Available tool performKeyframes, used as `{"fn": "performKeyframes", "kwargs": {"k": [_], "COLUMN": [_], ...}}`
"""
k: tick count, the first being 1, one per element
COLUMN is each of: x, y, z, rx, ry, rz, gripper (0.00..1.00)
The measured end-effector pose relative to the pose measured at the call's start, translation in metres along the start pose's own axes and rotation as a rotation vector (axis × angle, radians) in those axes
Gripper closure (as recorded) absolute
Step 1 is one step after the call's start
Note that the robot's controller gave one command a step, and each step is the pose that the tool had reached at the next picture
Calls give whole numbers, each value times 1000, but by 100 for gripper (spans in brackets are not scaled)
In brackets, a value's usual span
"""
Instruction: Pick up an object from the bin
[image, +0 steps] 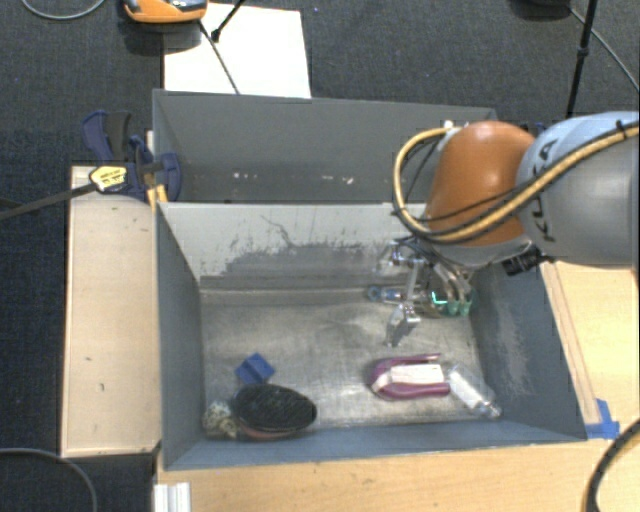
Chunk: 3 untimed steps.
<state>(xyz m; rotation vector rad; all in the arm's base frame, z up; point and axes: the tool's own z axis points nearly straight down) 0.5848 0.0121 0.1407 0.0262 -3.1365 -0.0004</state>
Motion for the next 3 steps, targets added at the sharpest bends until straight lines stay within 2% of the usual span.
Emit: {"fn": "performKeyframes", "kwargs": {"k": [1,2,3], "x": [3,0,0], "y": [-47,-46,-53], "z": [69,65,-112], "rx": [-4,-2,0], "ry": [-17,-26,-17], "rz": [145,141,114], "gripper": [0,100,100]}}
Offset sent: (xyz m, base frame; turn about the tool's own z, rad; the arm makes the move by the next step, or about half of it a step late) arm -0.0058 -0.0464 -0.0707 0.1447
